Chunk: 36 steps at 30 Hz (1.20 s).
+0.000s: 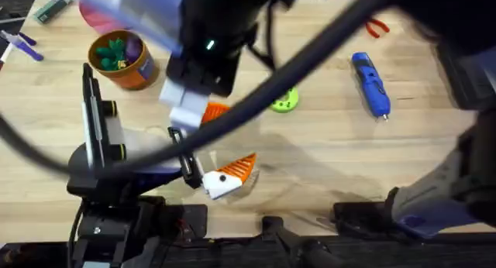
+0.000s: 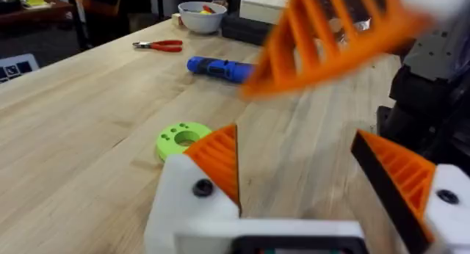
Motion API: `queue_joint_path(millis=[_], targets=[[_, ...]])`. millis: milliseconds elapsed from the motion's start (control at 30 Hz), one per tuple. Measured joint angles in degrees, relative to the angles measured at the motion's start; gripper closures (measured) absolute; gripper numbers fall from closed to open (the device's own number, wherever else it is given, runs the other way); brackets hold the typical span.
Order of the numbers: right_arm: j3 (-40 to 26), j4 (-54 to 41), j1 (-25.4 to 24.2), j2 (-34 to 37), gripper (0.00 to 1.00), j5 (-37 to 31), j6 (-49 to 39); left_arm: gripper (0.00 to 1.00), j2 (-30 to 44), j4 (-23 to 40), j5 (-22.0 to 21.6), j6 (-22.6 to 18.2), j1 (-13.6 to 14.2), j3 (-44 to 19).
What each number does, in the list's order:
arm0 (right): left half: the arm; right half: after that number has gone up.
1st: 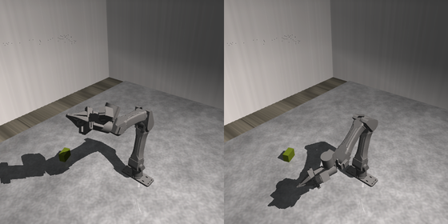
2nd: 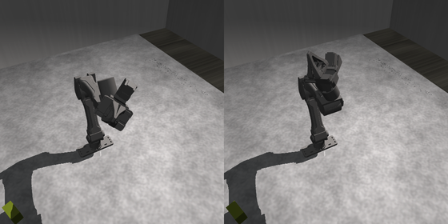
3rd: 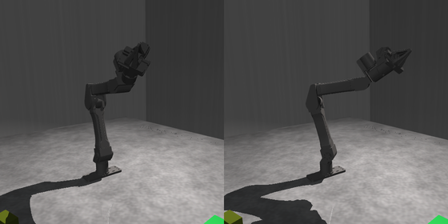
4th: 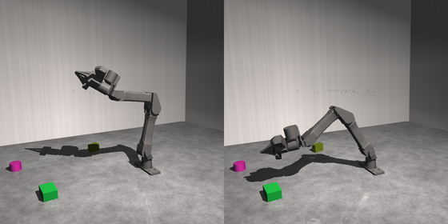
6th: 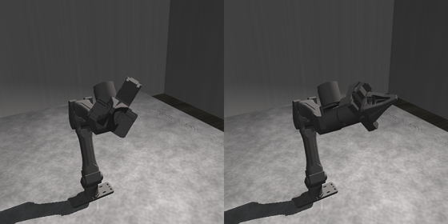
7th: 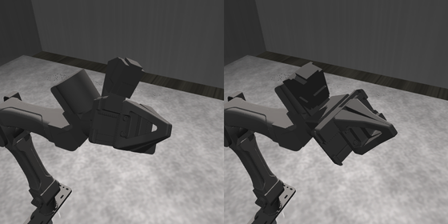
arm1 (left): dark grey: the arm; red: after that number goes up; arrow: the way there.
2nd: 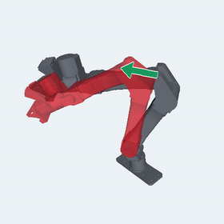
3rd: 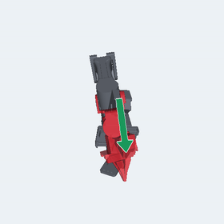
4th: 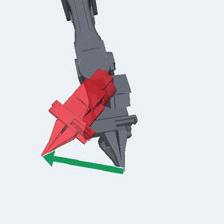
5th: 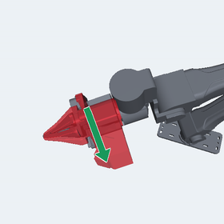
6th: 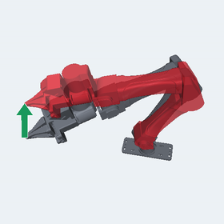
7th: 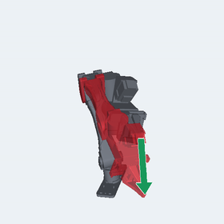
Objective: Pick up the gripper from the table and insert it into the empty holder that is missing its gripper. Then pick up a screw, insert it into the mounting hole, and use the screwdriver to tighten it. Finally, clean up the table by picking up the vegetable and placing it into the bucket.
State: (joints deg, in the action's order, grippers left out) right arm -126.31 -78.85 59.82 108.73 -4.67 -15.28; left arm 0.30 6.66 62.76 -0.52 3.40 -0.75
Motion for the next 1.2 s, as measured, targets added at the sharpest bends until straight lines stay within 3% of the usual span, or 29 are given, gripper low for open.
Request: queue_joint_path(millis=[333,467,667,767,967,1200], targets=[[2.3,-0.5,-5.7,-6.3,0.01,0.0,11.2,0.051,0.0,0.0,0.0,-0.1,0.0,0.0],[10.0,1.3,-7.3,-11.7,0.009,-0.1,13.6,0.051,0.0,0.0,0.0,-0.1,0.0,0.0],[27.3,7.1,-11.3,-24.5,0.01,-3.3,19.2,0.051,0.0,0.0,0.0,-0.1,0.0,0.0],[34.8,6.6,-15.7,-31.5,0.009,-6.2,23.5,0.051,0.0,0.0,0.0,-0.1,0.0,0.0],[45.1,8.2,-29.5,-43.3,0.008,-9.9,29.3,0.051,0.0,0.0,0.0,-0.1,0.0,0.0],[51.2,11.2,-44.8,-46.2,0.008,-10.8,30.2,0.049,0.0,0.0,0.0,-0.1,0.0,0.0]])
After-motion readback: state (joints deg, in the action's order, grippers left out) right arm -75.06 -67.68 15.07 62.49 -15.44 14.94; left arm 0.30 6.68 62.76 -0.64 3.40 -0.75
